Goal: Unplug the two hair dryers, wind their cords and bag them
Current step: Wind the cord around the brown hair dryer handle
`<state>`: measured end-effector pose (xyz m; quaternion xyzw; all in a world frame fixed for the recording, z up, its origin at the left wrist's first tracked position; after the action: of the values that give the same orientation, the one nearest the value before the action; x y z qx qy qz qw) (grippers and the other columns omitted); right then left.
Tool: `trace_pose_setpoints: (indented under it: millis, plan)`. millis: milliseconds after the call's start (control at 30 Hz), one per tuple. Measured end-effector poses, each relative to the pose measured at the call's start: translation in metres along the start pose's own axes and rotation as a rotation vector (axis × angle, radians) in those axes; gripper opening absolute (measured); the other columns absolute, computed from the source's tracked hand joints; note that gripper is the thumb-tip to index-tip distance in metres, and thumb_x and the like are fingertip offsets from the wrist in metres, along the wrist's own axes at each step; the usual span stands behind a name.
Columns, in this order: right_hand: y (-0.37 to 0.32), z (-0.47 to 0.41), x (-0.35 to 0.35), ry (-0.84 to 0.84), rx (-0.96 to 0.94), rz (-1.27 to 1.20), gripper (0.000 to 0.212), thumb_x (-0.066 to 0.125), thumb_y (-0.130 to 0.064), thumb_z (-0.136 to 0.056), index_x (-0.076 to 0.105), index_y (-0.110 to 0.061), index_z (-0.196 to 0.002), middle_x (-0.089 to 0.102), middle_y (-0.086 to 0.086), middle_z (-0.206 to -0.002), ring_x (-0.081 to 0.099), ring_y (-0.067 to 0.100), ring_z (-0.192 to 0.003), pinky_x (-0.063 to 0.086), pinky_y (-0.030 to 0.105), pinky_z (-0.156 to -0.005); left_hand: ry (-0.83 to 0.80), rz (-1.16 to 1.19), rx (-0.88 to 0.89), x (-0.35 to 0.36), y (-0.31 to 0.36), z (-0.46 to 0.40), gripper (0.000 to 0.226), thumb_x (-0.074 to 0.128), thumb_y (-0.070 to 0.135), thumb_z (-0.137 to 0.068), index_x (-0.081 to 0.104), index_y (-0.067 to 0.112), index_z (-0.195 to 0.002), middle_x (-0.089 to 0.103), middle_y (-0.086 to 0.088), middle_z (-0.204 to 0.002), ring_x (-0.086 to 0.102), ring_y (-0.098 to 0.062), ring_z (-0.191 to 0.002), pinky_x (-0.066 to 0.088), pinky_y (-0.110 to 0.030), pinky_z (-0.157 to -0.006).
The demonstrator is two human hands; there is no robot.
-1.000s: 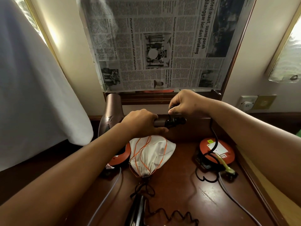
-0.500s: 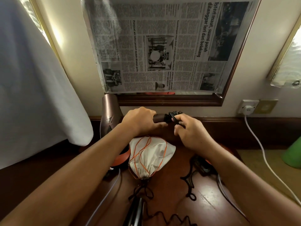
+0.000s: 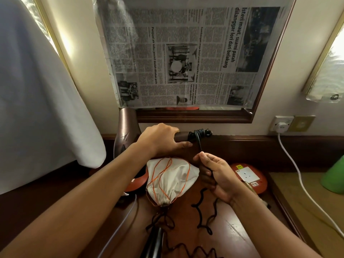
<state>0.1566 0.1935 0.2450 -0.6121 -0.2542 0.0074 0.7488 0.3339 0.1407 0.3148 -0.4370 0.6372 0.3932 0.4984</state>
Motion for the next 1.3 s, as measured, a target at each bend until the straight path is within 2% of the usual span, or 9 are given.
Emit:
trace_pose_setpoints:
  millis: [133,267,333,500,700,833,933,1200,1300]
  plan:
    - [0.006,-0.001,-0.002,-0.053,0.006,-0.054,0.026,0.051,-0.029,-0.089,0.064,-0.007,-0.087,0.026,0.001,-0.052,0.021,0.01,-0.041,0.02,0.022,-0.04,0.006,0.034,0.009,0.0,0.001,0.003,0.059,0.038,0.085,-0.072,0.052,0.028,-0.077,0.053,0.009,-0.075,0.058,-0.018,-0.078,0.046,-0.035,-0.067]
    - [0.017,-0.005,-0.004,-0.08,0.03,-0.094,0.031,0.048,-0.029,-0.09,0.063,-0.002,-0.089,0.024,0.0,-0.051,0.029,0.014,-0.046,0.048,0.03,-0.056,0.034,0.077,0.009,-0.005,0.001,0.005,0.055,0.04,0.084,-0.073,0.045,0.03,-0.067,0.053,0.01,-0.071,0.056,-0.017,-0.073,0.042,-0.033,-0.063]
    - [0.025,-0.006,-0.007,-0.061,0.049,-0.051,0.038,0.045,-0.034,-0.093,0.062,-0.001,-0.083,0.021,0.001,-0.051,0.026,0.013,-0.044,0.045,0.026,-0.053,0.038,0.082,0.021,-0.008,0.002,0.005,0.055,0.039,0.085,-0.073,0.046,0.03,-0.069,0.055,0.01,-0.073,0.056,-0.017,-0.075,0.044,-0.033,-0.064]
    - [0.032,-0.013,-0.018,-0.058,0.058,0.054,0.039,0.047,-0.04,-0.09,0.06,-0.005,-0.078,0.02,0.0,-0.052,0.013,0.014,-0.048,0.012,0.026,-0.047,-0.011,0.07,0.058,-0.009,0.005,0.007,0.054,0.038,0.086,-0.071,0.047,0.033,-0.071,0.058,0.011,-0.077,0.058,-0.015,-0.077,0.048,-0.035,-0.069]
    - [0.016,-0.026,-0.035,-0.116,0.01,0.049,0.021,0.052,-0.021,-0.09,0.061,-0.004,-0.083,0.027,0.002,-0.057,0.027,0.014,-0.052,0.03,0.028,-0.053,-0.039,0.131,0.088,-0.017,0.007,0.011,0.052,0.044,0.081,-0.073,0.05,0.03,-0.069,0.059,0.01,-0.073,0.057,-0.011,-0.072,0.047,-0.032,-0.066]
    - [-0.003,-0.034,-0.038,-0.089,0.007,0.3,0.029,0.053,-0.03,-0.091,0.061,-0.004,-0.08,0.031,0.0,-0.051,0.03,0.011,-0.043,0.042,0.027,-0.05,-0.056,0.136,0.109,-0.024,0.011,0.014,0.047,0.048,0.078,-0.075,0.051,0.031,-0.071,0.057,0.011,-0.071,0.055,-0.007,-0.068,0.046,-0.031,-0.066]
    - [-0.016,-0.038,-0.034,-0.016,0.017,0.524,0.034,0.054,-0.033,-0.093,0.061,-0.004,-0.075,0.037,-0.003,-0.044,0.033,0.008,-0.037,0.035,0.021,-0.042,-0.072,0.112,0.132,-0.026,0.013,0.016,0.048,0.051,0.076,-0.077,0.058,0.029,-0.08,0.057,0.01,-0.07,0.053,-0.003,-0.066,0.041,-0.027,-0.061]
    - [-0.068,-0.059,-0.035,-0.079,-0.126,1.008,0.037,0.059,0.004,-0.084,0.069,-0.022,-0.061,0.055,0.004,-0.054,0.042,0.016,-0.044,0.033,0.024,-0.042,-0.116,0.054,0.175,-0.023,0.019,0.02,0.044,0.051,0.075,-0.076,0.054,0.032,-0.079,0.056,0.013,-0.07,0.051,-0.003,-0.065,0.037,-0.027,-0.059]
    - [-0.088,-0.067,-0.027,-0.122,-0.138,1.16,0.013,0.071,-0.024,-0.083,0.074,-0.021,-0.07,0.065,0.005,-0.063,0.052,0.009,-0.05,0.042,0.022,-0.048,-0.104,-0.005,0.197,-0.021,0.02,0.021,0.051,0.05,0.076,-0.076,0.059,0.027,-0.085,0.057,0.01,-0.069,0.054,-0.007,-0.066,0.038,-0.027,-0.057]
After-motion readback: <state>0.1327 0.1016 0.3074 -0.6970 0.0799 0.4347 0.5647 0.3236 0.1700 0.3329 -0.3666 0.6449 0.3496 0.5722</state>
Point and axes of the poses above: each hand's wrist, its own z-axis away from the middle knuckle, its own x-axis out of the palm, y = z × x, the point moved 3 cm from there along -z, towards the middle knuckle
